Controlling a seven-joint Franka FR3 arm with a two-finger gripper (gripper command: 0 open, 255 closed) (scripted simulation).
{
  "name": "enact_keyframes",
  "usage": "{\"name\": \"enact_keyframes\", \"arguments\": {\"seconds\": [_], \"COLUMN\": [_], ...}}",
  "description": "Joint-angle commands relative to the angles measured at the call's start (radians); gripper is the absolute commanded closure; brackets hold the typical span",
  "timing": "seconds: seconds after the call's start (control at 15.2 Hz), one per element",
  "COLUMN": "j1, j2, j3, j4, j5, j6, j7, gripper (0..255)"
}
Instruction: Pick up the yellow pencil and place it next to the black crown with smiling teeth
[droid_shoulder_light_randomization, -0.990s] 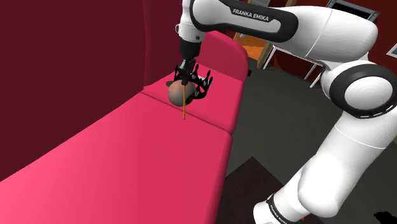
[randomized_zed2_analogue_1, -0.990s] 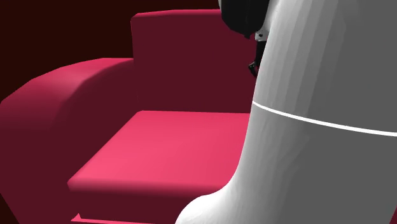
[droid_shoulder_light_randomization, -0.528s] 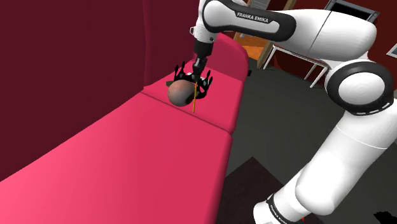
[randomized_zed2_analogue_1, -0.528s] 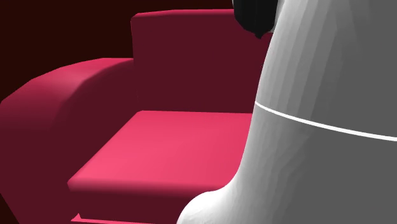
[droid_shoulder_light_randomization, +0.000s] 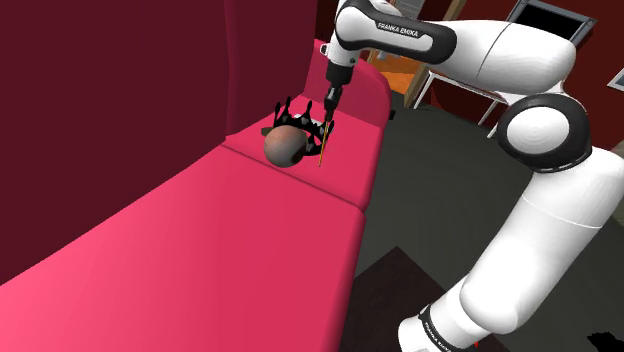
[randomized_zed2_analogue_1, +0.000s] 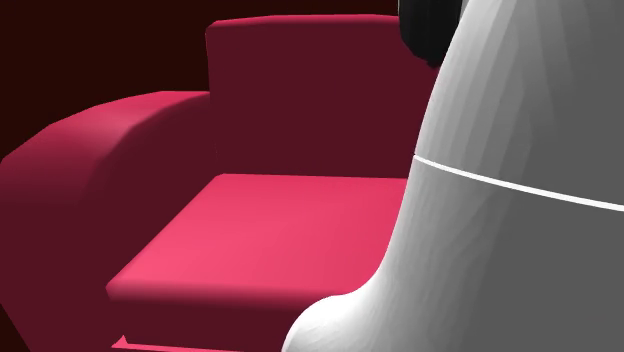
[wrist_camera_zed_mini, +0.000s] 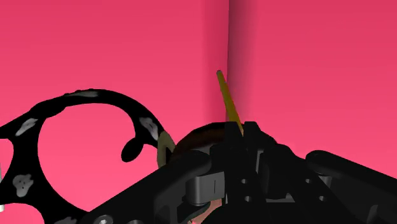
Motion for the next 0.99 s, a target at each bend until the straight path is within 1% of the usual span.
{"name": "enact_keyframes", "arguments": {"seconds": [0.0, 0.2, 0.26, 0.92], "j1": [-0.027, -0.063, -0.081, -0.086], "j2": [0.025, 0.068, 0.095, 0.076], "j3": [-0.018, -0.041, -0.053, -0.053], "j4": [0.034, 0.095, 0.133, -0.028], "j5": [-0.002, -0.004, -0.005, -0.005], "j6": [-0.005, -0.018, -0.027, 0.116], "j7": [-0.047, -0.109, -0.140, -0.130], "gripper": [255, 255, 255, 255]}}
